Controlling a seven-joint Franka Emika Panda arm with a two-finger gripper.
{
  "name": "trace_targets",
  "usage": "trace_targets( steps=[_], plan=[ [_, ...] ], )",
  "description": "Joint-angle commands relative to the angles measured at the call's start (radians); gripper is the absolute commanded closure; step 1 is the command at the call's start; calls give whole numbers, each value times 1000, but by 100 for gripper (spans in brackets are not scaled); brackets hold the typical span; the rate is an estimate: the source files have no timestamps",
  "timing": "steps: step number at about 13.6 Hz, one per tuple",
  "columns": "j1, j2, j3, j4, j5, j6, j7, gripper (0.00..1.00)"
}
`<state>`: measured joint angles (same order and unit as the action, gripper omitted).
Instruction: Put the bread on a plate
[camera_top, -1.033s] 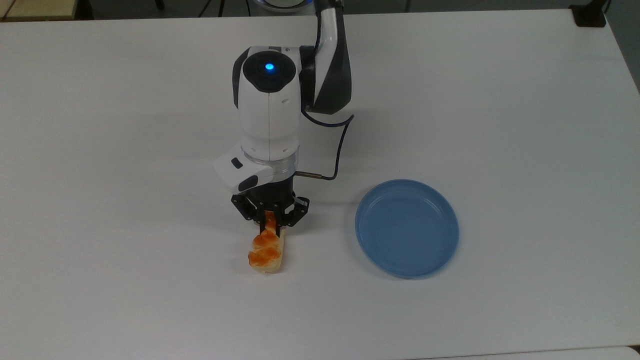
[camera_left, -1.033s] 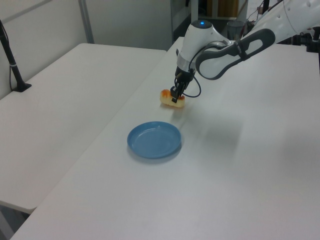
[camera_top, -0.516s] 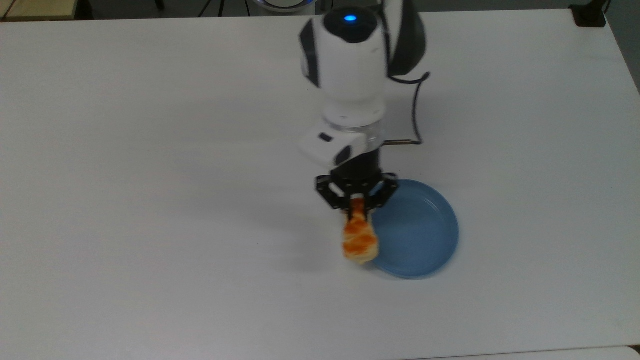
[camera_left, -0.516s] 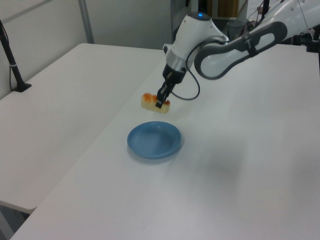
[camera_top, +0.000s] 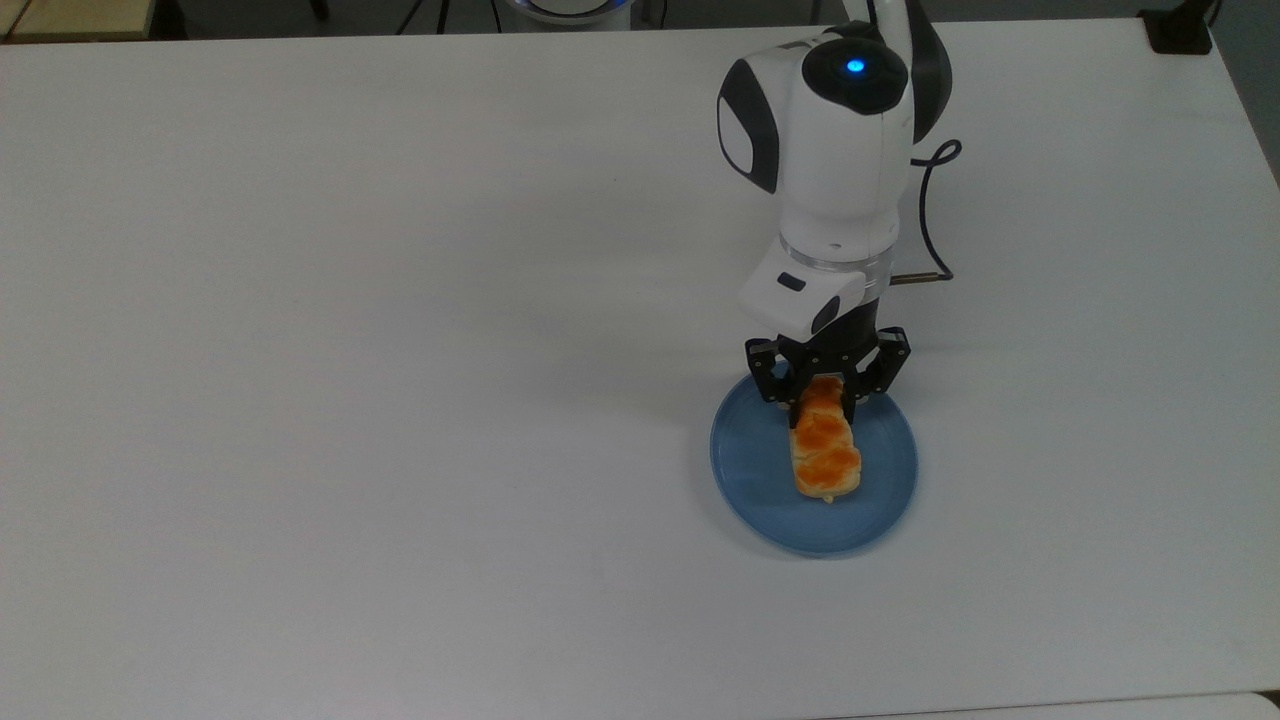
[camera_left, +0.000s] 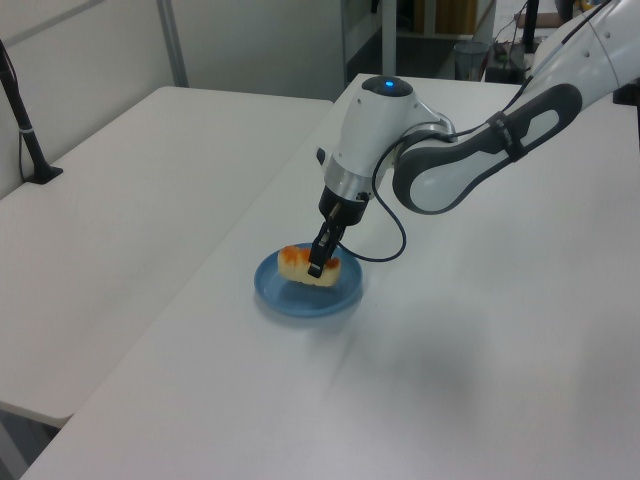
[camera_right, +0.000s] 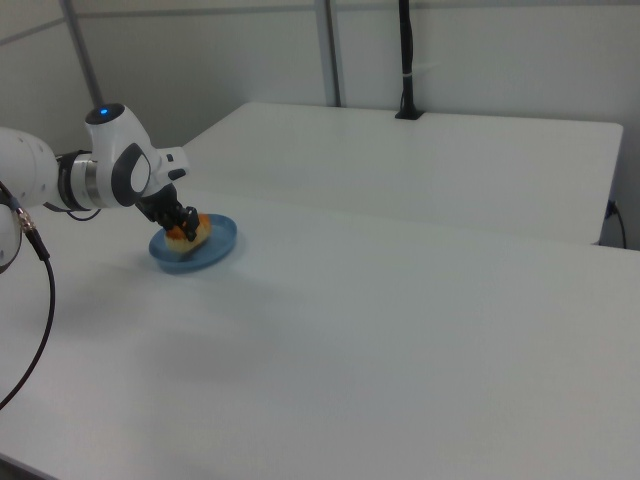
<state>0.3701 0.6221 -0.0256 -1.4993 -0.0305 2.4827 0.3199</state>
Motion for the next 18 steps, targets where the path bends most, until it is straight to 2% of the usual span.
trace_targets(
  steps=[1,4,6,7,9,10,12,15,18],
  plan=[
    [9,-5,-10,-1,-41,16,40,0],
    [6,-39,-7,-4,-106,-1,129,0],
    [-22,-134,6,-15,-106,-190,145,0],
    [-72,-190,42,-16,-106,-309,143,0],
    [-230,-289,146,-16,-106,-540,101,0],
    [-264,-317,157,-18,-101,-601,61,0],
    [-319,-370,158,-24,-94,-721,-49,0],
    [-382,-421,155,-53,-77,-745,-133,0],
    [-381,-441,77,-55,-34,-772,-244,0]
  ],
)
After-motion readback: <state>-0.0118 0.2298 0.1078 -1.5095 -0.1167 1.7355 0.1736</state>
